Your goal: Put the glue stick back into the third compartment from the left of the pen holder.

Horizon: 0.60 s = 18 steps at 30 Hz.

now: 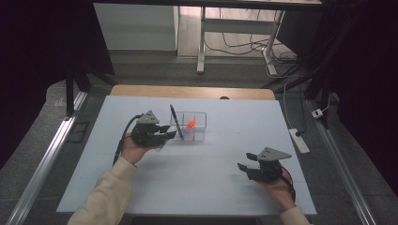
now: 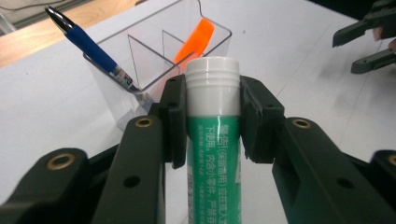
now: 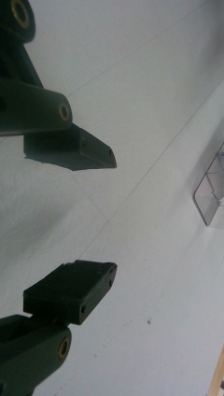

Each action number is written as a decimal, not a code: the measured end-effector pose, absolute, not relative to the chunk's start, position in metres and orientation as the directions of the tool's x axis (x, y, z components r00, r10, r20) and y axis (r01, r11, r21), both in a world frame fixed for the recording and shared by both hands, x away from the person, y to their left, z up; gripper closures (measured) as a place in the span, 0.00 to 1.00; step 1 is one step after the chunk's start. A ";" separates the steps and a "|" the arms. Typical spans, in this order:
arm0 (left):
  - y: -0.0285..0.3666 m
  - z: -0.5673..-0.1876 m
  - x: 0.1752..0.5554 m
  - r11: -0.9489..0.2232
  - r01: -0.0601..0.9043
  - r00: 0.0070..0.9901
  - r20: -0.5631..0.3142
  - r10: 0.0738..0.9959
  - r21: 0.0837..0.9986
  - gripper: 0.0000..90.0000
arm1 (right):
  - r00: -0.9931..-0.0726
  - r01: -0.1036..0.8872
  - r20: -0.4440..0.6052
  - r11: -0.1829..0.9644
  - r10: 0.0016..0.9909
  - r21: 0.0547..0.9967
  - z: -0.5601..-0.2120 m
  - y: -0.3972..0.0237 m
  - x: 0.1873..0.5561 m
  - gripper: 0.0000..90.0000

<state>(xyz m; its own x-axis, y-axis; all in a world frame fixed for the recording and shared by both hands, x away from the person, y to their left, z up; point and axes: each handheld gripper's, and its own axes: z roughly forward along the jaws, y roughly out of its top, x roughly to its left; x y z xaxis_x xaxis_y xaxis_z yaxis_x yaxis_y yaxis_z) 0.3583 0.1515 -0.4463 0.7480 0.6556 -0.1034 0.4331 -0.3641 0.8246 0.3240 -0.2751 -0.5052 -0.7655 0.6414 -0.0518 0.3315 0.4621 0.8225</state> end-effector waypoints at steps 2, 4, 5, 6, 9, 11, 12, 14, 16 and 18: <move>0.153 -0.445 0.358 -0.355 0.430 0.748 -0.107 0.655 0.830 0.72 | -0.766 0.331 -0.053 0.463 0.641 0.822 -0.505 -0.275 0.324 0.47; 0.154 -0.445 0.358 -0.348 0.429 0.749 -0.112 0.653 0.833 0.72 | -0.765 0.333 -0.051 0.462 0.642 0.822 -0.505 -0.275 0.324 0.47; 0.155 -0.444 0.357 -0.347 0.428 0.749 -0.112 0.653 0.834 0.72 | -0.765 0.333 -0.051 0.462 0.642 0.822 -0.505 -0.275 0.325 0.47; 0.155 -0.444 0.357 -0.346 0.428 0.749 -0.113 0.653 0.835 0.72 | -0.764 0.334 -0.051 0.463 0.643 0.821 -0.505 -0.276 0.325 0.47; 0.156 -0.442 0.356 -0.336 0.425 0.749 -0.118 0.652 0.841 0.72 | -0.764 0.335 -0.051 0.463 0.643 0.821 -0.505 -0.276 0.325 0.47; 0.157 -0.441 0.356 -0.333 0.421 0.749 -0.117 0.652 0.844 0.72 | -0.763 0.335 -0.051 0.462 0.644 0.821 -0.505 -0.276 0.325 0.47; 0.157 -0.440 0.355 -0.332 0.418 0.749 -0.114 0.652 0.846 0.72 | -0.763 0.335 -0.052 0.462 0.644 0.821 -0.505 -0.276 0.325 0.47; 0.157 -0.438 0.355 -0.329 0.413 0.751 -0.113 0.651 0.849 0.72 | -0.764 0.334 -0.050 0.461 0.643 0.822 -0.505 -0.276 0.325 0.47; 0.157 -0.437 0.355 -0.316 0.408 0.749 -0.116 0.653 0.856 0.72 | -0.764 0.334 -0.050 0.461 0.643 0.822 -0.505 -0.276 0.324 0.47; 0.156 -0.434 0.355 -0.312 0.401 0.752 -0.115 0.650 0.861 0.72 | -0.764 0.335 -0.049 0.461 0.643 0.822 -0.506 -0.276 0.324 0.47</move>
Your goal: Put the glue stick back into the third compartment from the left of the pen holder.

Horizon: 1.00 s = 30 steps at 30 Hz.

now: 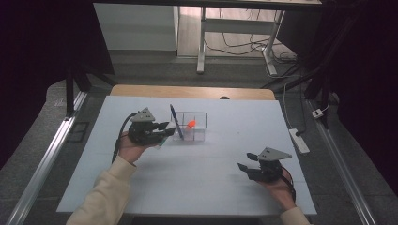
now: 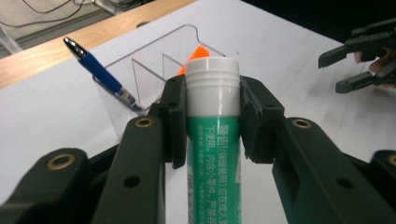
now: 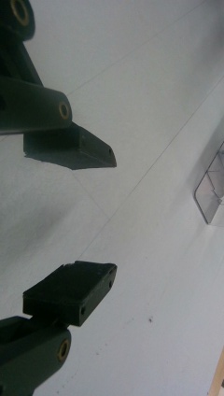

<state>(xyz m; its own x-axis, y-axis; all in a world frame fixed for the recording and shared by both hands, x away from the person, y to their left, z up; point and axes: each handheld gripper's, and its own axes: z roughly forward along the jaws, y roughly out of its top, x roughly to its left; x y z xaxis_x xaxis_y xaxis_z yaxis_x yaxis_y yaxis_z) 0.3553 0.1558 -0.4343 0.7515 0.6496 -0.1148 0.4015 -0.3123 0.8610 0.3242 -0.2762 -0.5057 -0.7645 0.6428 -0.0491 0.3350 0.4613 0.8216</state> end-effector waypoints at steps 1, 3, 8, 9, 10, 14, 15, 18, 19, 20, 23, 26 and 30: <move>0.155 -0.433 0.356 -0.308 0.397 0.752 -0.114 0.649 0.864 0.72 | -0.765 0.334 -0.049 0.461 0.642 0.822 -0.506 -0.276 0.324 0.47; 0.152 -0.429 0.356 -0.304 0.384 0.758 -0.110 0.643 0.872 0.72 | -0.765 0.336 -0.050 0.464 0.642 0.819 -0.506 -0.276 0.323 0.47; 0.146 -0.422 0.357 -0.295 0.359 0.767 -0.099 0.634 0.885 0.72 | -0.761 0.339 -0.050 0.463 0.647 0.819 -0.506 -0.278 0.320 0.46; 0.144 -0.419 0.359 -0.286 0.354 0.766 -0.101 0.635 0.891 0.72 | -0.760 0.340 -0.047 0.459 0.648 0.821 -0.506 -0.278 0.320 0.46; 0.143 -0.417 0.361 -0.275 0.353 0.767 -0.109 0.632 0.894 0.72 | -0.758 0.342 -0.046 0.456 0.651 0.822 -0.506 -0.279 0.320 0.46; 0.134 -0.406 0.368 -0.265 0.337 0.773 -0.105 0.625 0.904 0.72 | -0.761 0.344 -0.042 0.458 0.647 0.819 -0.507 -0.279 0.321 0.46; 0.132 -0.404 0.370 -0.258 0.334 0.776 -0.109 0.622 0.907 0.72 | -0.763 0.343 -0.043 0.460 0.645 0.819 -0.507 -0.279 0.321 0.46; 0.125 -0.398 0.374 -0.247 0.328 0.778 -0.113 0.618 0.912 0.72 | -0.764 0.343 -0.042 0.461 0.644 0.819 -0.507 -0.280 0.321 0.46; 0.123 -0.397 0.376 -0.246 0.325 0.779 -0.111 0.618 0.913 0.72 | -0.762 0.343 -0.045 0.462 0.646 0.818 -0.506 -0.280 0.320 0.46; 0.121 -0.396 0.377 -0.244 0.323 0.779 -0.110 0.618 0.915 0.72 | -0.762 0.343 -0.044 0.460 0.646 0.819 -0.506 -0.280 0.320 0.46; 0.114 -0.393 0.380 -0.245 0.318 0.783 -0.108 0.612 0.916 0.72 | -0.763 0.342 -0.042 0.458 0.645 0.820 -0.506 -0.280 0.320 0.46; 0.108 -0.391 0.384 -0.249 0.316 0.787 -0.106 0.607 0.915 0.72 | -0.761 0.341 -0.043 0.456 0.647 0.822 -0.505 -0.280 0.319 0.46; 0.101 -0.390 0.390 -0.253 0.319 0.792 -0.111 0.600 0.913 0.72 | -0.761 0.344 -0.040 0.454 0.648 0.822 -0.506 -0.280 0.320 0.46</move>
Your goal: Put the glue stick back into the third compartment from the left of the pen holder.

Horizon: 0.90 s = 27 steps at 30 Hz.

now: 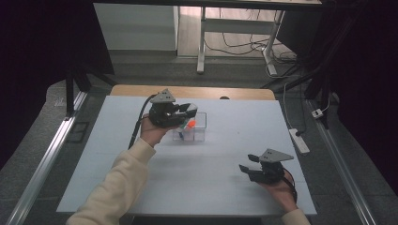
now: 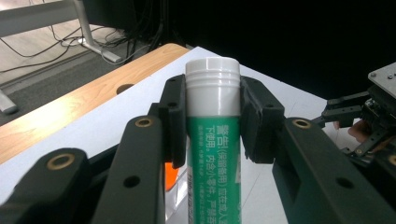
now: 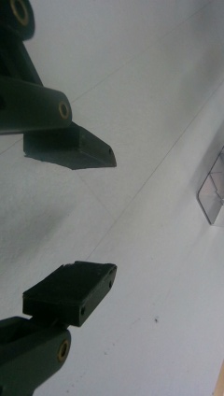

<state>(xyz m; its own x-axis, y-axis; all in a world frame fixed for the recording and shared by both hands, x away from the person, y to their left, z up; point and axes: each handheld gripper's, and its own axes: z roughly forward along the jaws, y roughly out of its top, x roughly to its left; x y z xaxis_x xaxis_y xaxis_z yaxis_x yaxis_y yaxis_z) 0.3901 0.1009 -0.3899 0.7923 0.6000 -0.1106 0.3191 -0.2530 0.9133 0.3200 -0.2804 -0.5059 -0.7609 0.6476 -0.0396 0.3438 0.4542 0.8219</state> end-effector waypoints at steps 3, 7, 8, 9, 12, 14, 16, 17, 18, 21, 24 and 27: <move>0.096 -0.389 0.394 -0.262 0.320 0.796 -0.108 0.596 0.911 0.72 | -0.761 0.347 -0.038 0.456 0.648 0.820 -0.506 -0.281 0.320 0.46; 0.091 -0.389 0.400 -0.261 0.323 0.799 -0.114 0.591 0.910 0.72 | -0.761 0.349 -0.035 0.455 0.648 0.819 -0.507 -0.280 0.320 0.46; 0.090 -0.389 0.401 -0.265 0.321 0.799 -0.110 0.591 0.909 0.72 | -0.761 0.350 -0.035 0.455 0.648 0.819 -0.507 -0.280 0.320 0.46; 0.088 -0.390 0.403 -0.266 0.322 0.799 -0.110 0.591 0.909 0.72 | -0.760 0.351 -0.035 0.455 0.649 0.819 -0.507 -0.280 0.320 0.46; 0.084 -0.391 0.408 -0.270 0.321 0.802 -0.109 0.588 0.908 0.72 | -0.758 0.353 -0.033 0.452 0.651 0.819 -0.507 -0.281 0.320 0.46; 0.080 -0.392 0.412 -0.289 0.316 0.805 -0.094 0.586 0.904 0.72 | -0.760 0.352 -0.031 0.451 0.649 0.820 -0.507 -0.281 0.321 0.46; 0.077 -0.392 0.416 -0.302 0.314 0.805 -0.083 0.588 0.900 0.71 | -0.763 0.351 -0.032 0.456 0.646 0.818 -0.508 -0.280 0.321 0.46; 0.076 -0.392 0.418 -0.304 0.314 0.806 -0.084 0.586 0.899 0.71 | -0.763 0.352 -0.032 0.457 0.645 0.817 -0.508 -0.280 0.321 0.46; 0.075 -0.392 0.419 -0.304 0.314 0.805 -0.083 0.587 0.900 0.71 | -0.762 0.353 -0.032 0.456 0.647 0.817 -0.508 -0.280 0.321 0.46; 0.073 -0.392 0.425 -0.290 0.320 0.804 -0.097 0.586 0.902 0.71 | -0.761 0.356 -0.027 0.452 0.648 0.818 -0.508 -0.281 0.321 0.46; 0.071 -0.393 0.430 -0.273 0.327 0.804 -0.115 0.584 0.905 0.71 | -0.762 0.353 -0.029 0.453 0.647 0.819 -0.508 -0.281 0.321 0.46; 0.067 -0.395 0.435 -0.264 0.332 0.806 -0.126 0.579 0.906 0.71 | -0.763 0.353 -0.031 0.456 0.646 0.817 -0.508 -0.281 0.320 0.46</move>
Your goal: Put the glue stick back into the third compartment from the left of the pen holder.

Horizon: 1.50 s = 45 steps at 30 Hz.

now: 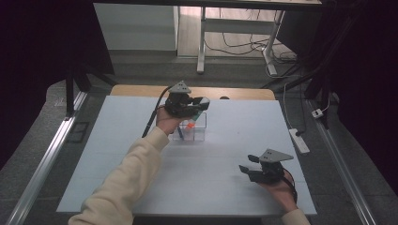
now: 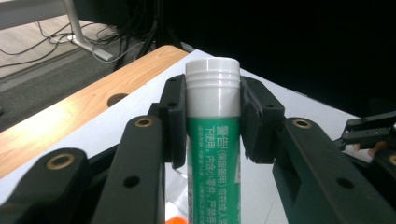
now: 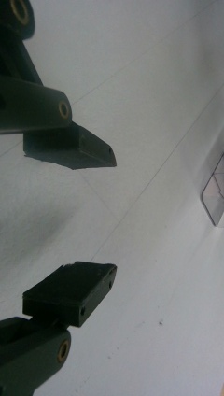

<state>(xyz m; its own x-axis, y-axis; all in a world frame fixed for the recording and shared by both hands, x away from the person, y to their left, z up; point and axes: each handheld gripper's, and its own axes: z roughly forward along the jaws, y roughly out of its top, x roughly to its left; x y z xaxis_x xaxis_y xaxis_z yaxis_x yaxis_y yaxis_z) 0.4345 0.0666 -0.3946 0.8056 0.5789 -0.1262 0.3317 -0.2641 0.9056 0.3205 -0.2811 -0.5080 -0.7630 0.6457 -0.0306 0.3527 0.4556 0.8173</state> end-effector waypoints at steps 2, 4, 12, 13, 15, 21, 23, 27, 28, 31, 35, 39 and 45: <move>0.063 -0.395 0.437 -0.273 0.326 0.806 -0.116 0.580 0.905 0.71 | -0.764 0.352 -0.030 0.455 0.645 0.818 -0.508 -0.281 0.321 0.46; 0.060 -0.396 0.440 -0.272 0.326 0.806 -0.116 0.581 0.905 0.71 | -0.763 0.354 -0.028 0.454 0.645 0.817 -0.508 -0.281 0.321 0.46; 0.051 -0.404 0.456 -0.264 0.336 0.803 -0.129 0.582 0.904 0.71 | -0.763 0.356 -0.027 0.455 0.646 0.816 -0.509 -0.282 0.321 0.46; 0.050 -0.407 0.458 -0.261 0.339 0.802 -0.133 0.582 0.904 0.71 | -0.762 0.358 -0.027 0.455 0.647 0.815 -0.508 -0.282 0.321 0.46; 0.048 -0.412 0.462 -0.254 0.351 0.798 -0.146 0.584 0.901 0.71 | -0.758 0.357 -0.031 0.455 0.651 0.816 -0.509 -0.282 0.320 0.46; 0.046 -0.422 0.470 -0.242 0.369 0.791 -0.166 0.589 0.897 0.71 | -0.761 0.361 -0.023 0.452 0.648 0.816 -0.509 -0.284 0.321 0.46; 0.046 -0.424 0.472 -0.242 0.370 0.790 -0.167 0.590 0.897 0.71 | -0.760 0.361 -0.020 0.448 0.650 0.818 -0.510 -0.284 0.321 0.46; 0.047 -0.426 0.473 -0.248 0.378 0.787 -0.169 0.593 0.892 0.71 | -0.761 0.364 -0.021 0.453 0.649 0.814 -0.510 -0.284 0.321 0.46; 0.047 -0.427 0.473 -0.249 0.380 0.787 -0.169 0.593 0.891 0.71 | -0.761 0.365 -0.021 0.454 0.649 0.813 -0.510 -0.284 0.321 0.46; 0.048 -0.427 0.473 -0.261 0.384 0.790 -0.169 0.589 0.886 0.71 | -0.761 0.366 -0.020 0.455 0.648 0.812 -0.510 -0.284 0.321 0.46; 0.049 -0.430 0.473 -0.277 0.393 0.789 -0.166 0.592 0.877 0.68 | -0.762 0.367 -0.019 0.455 0.647 0.811 -0.510 -0.284 0.321 0.46; 0.052 -0.430 0.471 -0.321 0.404 0.790 -0.150 0.595 0.857 0.41 | -0.765 0.363 -0.025 0.464 0.643 0.808 -0.510 -0.283 0.321 0.46; 0.059 -0.424 0.465 -0.332 0.391 0.792 -0.130 0.597 0.859 0.33 | -0.765 0.365 -0.027 0.467 0.644 0.805 -0.510 -0.283 0.321 0.46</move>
<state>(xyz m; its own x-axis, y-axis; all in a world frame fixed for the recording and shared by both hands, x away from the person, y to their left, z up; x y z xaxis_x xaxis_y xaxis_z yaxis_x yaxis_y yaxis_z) 0.4654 0.0586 -0.4243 0.7919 0.5968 -0.1296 0.3907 -0.3320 0.8585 0.3209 -0.2827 -0.5101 -0.7646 0.6440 -0.0268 0.3651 0.4670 0.8054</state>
